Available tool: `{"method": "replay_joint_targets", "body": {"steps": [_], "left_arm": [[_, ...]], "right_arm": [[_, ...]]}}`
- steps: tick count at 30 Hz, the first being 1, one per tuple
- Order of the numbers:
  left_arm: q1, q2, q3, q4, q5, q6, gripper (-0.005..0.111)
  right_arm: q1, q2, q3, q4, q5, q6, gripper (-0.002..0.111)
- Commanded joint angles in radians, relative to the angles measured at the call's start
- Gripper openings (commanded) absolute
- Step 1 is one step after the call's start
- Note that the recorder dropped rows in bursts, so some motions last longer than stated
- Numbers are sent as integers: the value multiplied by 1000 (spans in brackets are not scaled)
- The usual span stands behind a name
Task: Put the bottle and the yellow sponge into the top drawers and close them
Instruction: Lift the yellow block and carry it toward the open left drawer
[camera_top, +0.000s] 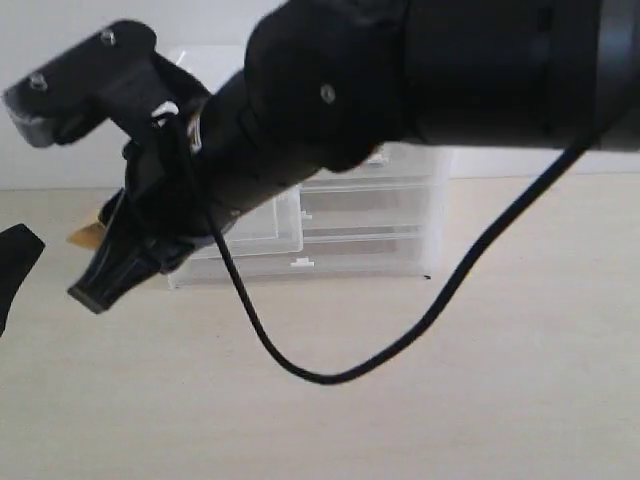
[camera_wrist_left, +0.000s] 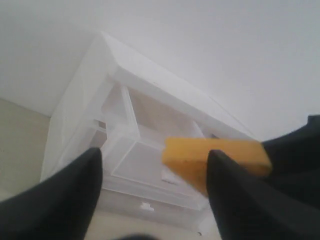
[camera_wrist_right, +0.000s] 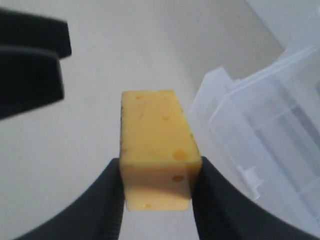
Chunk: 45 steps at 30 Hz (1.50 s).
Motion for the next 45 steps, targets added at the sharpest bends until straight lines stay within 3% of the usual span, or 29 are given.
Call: {"method": "replay_joint_targets", "body": {"steps": [1,7,12,27,45], "left_arm": [[-4,-8,4,-1,14,6,57],[-4,-8,4,22,14,-1,57],[-4,-8,4,50,14,-1,57],[-4,-8,4,56,37,-1,57],[-4,-8,4,56,37,-1,57]], "right_arm": [[-20,-16,-122,-33,42,-5,0],[-167,-14,-160,-26,49,-5,0],[-231,18,-160,-19,36,-32,0],[-233,200,-262,-12,17,-47,0],[-237,241,-279,-1,-43,-30,0]]}}
